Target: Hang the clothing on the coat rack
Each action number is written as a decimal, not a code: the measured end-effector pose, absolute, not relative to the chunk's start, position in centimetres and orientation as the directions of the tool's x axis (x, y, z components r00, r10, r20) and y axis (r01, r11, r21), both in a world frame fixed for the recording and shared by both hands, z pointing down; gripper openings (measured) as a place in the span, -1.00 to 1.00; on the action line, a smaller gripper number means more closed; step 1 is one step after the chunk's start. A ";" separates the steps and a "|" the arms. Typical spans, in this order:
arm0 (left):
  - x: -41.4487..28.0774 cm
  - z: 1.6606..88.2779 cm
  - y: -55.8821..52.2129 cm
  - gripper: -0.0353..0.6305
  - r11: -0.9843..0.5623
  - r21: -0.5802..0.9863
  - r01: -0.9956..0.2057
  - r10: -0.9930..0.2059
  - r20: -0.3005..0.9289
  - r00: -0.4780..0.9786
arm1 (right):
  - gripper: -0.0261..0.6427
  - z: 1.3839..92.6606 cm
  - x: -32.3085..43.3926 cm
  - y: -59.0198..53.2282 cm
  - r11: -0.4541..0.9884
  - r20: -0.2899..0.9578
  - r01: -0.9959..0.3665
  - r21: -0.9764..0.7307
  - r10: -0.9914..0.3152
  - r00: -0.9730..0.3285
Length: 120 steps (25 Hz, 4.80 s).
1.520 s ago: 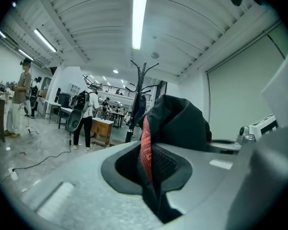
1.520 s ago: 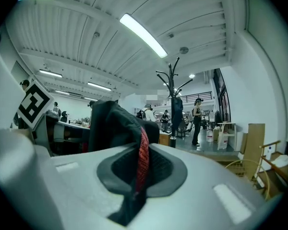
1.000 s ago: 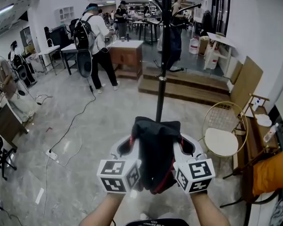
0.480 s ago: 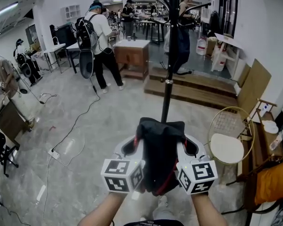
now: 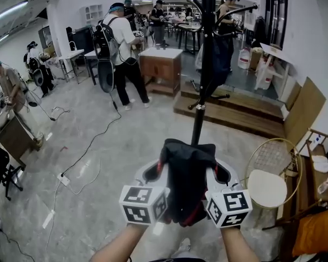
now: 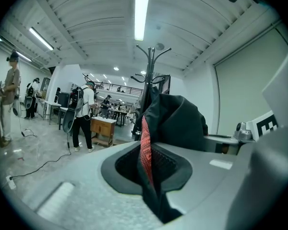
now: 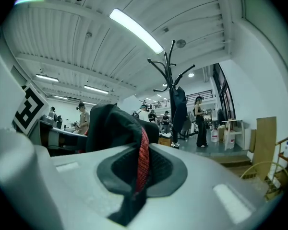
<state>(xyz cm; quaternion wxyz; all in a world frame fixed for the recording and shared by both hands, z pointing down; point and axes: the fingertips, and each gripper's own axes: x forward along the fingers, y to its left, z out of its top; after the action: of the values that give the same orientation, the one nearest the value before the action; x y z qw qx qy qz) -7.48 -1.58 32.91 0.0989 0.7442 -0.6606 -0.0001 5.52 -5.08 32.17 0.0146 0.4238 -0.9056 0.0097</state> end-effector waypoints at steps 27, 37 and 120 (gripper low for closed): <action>-6.7 32.8 -11.3 -0.80 0.030 0.125 -0.992 -0.989 0.144 -0.012 | -0.87 32.2 5.6 -16.2 0.748 0.022 -0.663 -0.032 -0.662 -0.749; -8.1 33.1 -15.1 -0.80 -0.025 0.144 -0.989 -0.990 0.136 0.045 | -0.87 32.3 4.8 -19.4 0.707 0.027 -0.707 -0.018 -0.706 -0.707; -11.6 35.8 -40.1 -0.80 -0.442 0.220 -0.869 -0.860 0.170 0.481 | -0.87 36.1 -0.5 -39.5 0.384 0.111 -0.922 -0.046 -0.916 -0.386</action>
<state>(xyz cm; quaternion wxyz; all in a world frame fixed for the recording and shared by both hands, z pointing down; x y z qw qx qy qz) -11.59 -40.14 35.75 0.1396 0.8490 -0.5093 0.0164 -0.47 -39.47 36.10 0.0337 0.5528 -0.8311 0.0500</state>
